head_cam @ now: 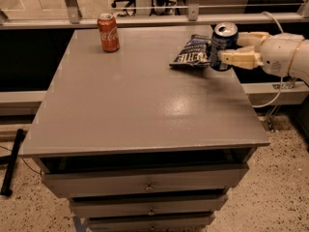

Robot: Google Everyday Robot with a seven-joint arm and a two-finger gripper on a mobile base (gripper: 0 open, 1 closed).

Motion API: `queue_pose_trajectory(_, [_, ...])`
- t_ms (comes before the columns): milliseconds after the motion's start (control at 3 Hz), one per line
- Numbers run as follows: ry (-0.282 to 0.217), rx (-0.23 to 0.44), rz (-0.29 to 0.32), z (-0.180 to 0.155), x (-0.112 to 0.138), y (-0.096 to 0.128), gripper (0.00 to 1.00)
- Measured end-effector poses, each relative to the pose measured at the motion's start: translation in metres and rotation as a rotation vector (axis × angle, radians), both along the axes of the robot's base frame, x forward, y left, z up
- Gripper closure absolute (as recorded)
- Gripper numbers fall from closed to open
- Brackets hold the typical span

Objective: Move pepsi can near blue chip bag

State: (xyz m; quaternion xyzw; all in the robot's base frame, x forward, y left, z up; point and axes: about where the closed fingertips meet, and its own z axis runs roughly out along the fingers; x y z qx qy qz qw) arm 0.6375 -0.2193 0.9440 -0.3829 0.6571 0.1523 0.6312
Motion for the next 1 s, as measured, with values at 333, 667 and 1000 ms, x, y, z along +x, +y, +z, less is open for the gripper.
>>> queue_pose_trajectory(333, [0.011, 0.007, -0.073, -0.012, 0.009, -0.036, 1.0])
queue_pose_trajectory(667, [0.006, 0.013, -0.11, -0.015, 0.013, -0.057, 1.0])
queue_pose_trajectory(1000, [0.015, 0.025, -0.115, -0.024, 0.018, -0.062, 1.0])
